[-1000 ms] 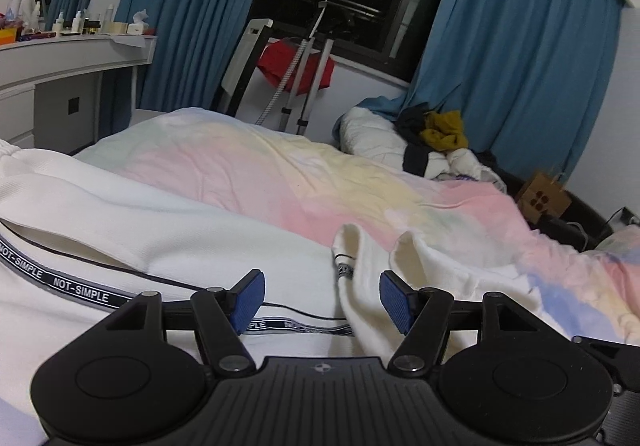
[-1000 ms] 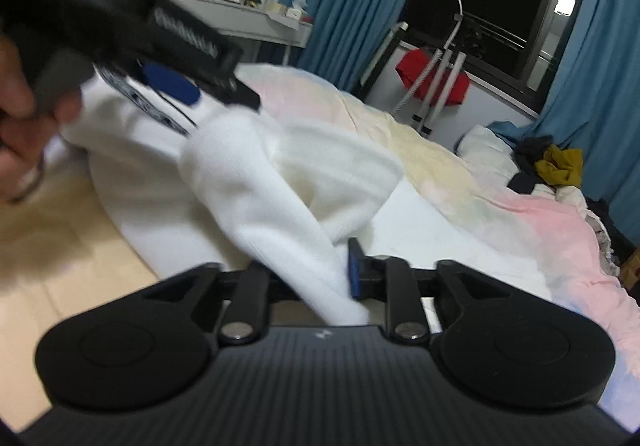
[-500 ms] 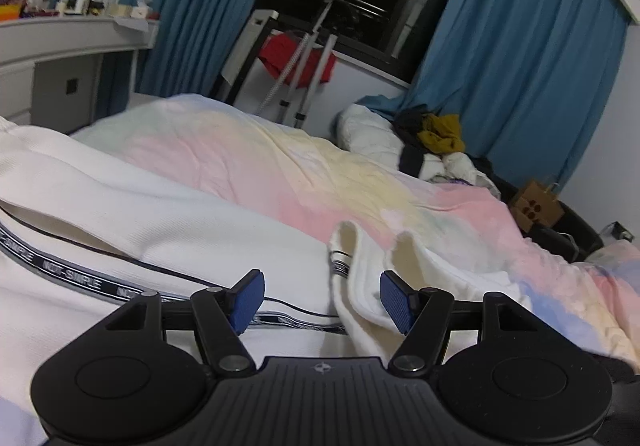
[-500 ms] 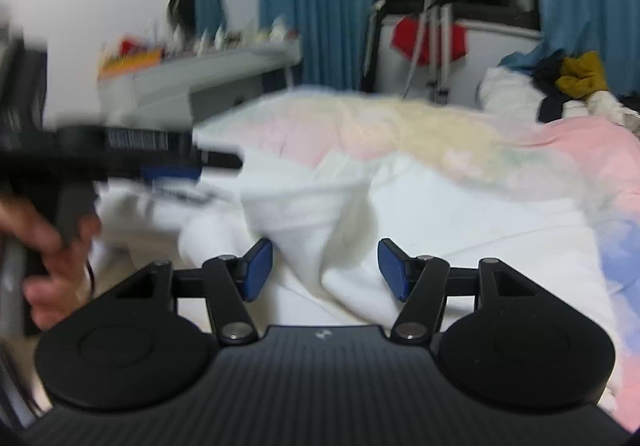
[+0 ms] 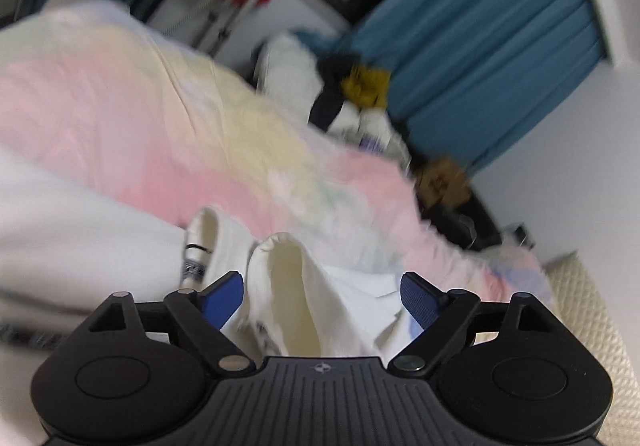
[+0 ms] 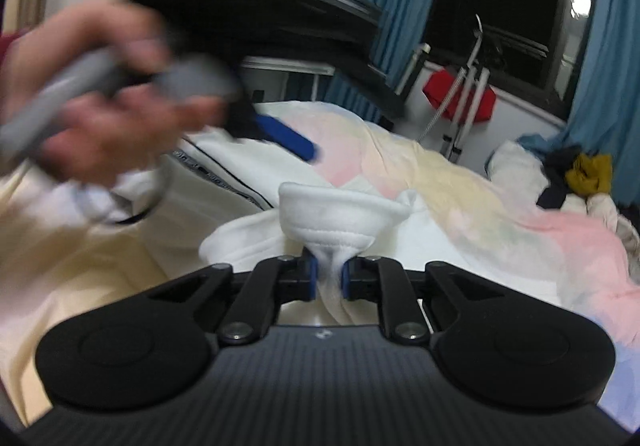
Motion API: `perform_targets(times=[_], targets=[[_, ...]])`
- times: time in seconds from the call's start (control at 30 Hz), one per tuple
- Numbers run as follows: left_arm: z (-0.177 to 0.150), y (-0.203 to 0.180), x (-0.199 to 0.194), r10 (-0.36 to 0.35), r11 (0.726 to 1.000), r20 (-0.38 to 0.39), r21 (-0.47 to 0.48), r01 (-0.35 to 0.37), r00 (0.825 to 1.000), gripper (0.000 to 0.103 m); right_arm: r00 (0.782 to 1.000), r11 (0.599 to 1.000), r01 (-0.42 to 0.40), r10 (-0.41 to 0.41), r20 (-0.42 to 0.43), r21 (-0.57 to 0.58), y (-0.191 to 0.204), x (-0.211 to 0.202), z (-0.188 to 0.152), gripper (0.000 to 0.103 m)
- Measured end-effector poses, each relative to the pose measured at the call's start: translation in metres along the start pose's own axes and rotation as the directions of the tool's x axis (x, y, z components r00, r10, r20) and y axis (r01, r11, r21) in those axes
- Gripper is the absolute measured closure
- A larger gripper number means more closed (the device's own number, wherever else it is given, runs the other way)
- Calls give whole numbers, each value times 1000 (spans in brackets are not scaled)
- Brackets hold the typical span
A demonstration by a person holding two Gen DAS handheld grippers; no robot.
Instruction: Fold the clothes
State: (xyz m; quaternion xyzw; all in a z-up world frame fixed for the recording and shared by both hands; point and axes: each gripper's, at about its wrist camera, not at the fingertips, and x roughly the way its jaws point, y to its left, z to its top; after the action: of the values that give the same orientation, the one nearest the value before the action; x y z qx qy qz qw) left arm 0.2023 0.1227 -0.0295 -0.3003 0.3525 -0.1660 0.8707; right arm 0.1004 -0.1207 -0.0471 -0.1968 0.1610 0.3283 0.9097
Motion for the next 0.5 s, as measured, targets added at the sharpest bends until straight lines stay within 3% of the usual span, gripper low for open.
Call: perform_targets(times=[0.07,0.17,0.2,0.23,0.3,0.37,0.4,0.5], targets=[[13,-1,33,28,999,-85,-26,-30,996,18,1000,1000,-7,7,-1,-17,0,2,-3,88],[25,0,75,51,996,-176,-64,-63,983,30,1000,999,-12,12,11,-43,0,2,-5,88],[28,0,88,50,995,-204,-74,-66,978,39,1000,999,-14,15,13,-49,-2,4,-5,88],[31,-1,96,44,995,-213,-81,-62,976,52,1000,998,-18,19,14,-53,-3,5,-5,88],[36,-3,111,31,994,-229,-94,-54,973,65,999,998,-29,30,18,-55,-5,7,-7,88],[41,-7,121,57,994,-223,-74,-75,973,93,999,998,-29,31,24,-64,-4,7,-9,88],[43,-10,125,76,994,-218,-55,-90,973,98,999,997,-27,29,28,-69,-3,7,-10,88],[46,-31,112,66,998,-147,18,-64,987,99,999,996,3,1,39,-88,0,7,-13,88]])
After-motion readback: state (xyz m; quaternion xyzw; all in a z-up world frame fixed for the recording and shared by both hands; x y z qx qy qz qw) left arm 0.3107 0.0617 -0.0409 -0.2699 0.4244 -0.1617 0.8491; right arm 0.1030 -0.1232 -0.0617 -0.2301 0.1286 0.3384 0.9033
